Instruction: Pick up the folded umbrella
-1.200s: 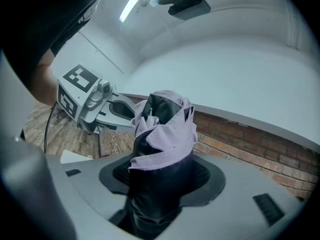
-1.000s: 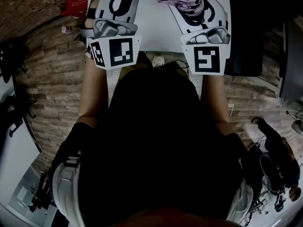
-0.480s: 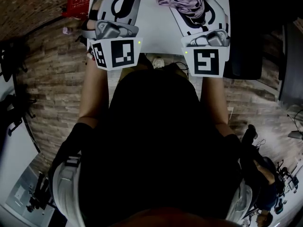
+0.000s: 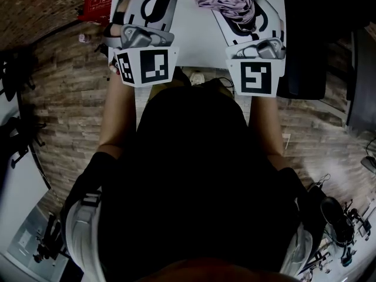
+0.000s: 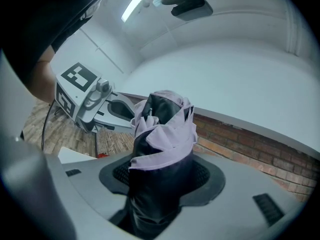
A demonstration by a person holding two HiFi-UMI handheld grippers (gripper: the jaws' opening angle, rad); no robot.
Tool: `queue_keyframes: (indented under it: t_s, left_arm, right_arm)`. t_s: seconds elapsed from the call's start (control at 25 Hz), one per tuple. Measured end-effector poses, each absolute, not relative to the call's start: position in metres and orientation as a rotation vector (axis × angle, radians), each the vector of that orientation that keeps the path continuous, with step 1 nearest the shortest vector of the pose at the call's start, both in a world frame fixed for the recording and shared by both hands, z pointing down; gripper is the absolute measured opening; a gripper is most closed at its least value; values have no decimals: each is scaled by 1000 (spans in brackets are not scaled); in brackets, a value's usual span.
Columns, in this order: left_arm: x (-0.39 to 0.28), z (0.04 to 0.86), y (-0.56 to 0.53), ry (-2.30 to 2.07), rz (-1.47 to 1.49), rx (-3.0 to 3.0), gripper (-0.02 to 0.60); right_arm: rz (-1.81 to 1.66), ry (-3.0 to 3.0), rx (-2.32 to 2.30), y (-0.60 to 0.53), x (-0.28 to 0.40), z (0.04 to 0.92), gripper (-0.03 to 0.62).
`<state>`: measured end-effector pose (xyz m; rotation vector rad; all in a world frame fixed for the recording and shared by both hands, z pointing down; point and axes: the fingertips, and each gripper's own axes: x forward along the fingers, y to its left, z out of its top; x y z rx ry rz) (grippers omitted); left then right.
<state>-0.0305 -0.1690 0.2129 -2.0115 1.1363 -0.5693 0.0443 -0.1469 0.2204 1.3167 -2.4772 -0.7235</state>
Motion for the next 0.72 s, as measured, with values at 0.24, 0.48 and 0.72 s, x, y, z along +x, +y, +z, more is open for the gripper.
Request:
queue_keyframes:
  t_s: [0.24,0.48,0.72]
  left_arm:
    - [-33,215,-171,1136,-571,-2014,12]
    - [-31,216,-173,1137,-573,-2017,12]
    - [-27,219,-173,1115,-571,-2031,12]
  right_arm:
    - [-745,-2486,1338,-149,43,218,244]
    - [-720,-2477,1335,-150,45,222,244]
    - [-725,-2469,1354,-149,46,221,244]
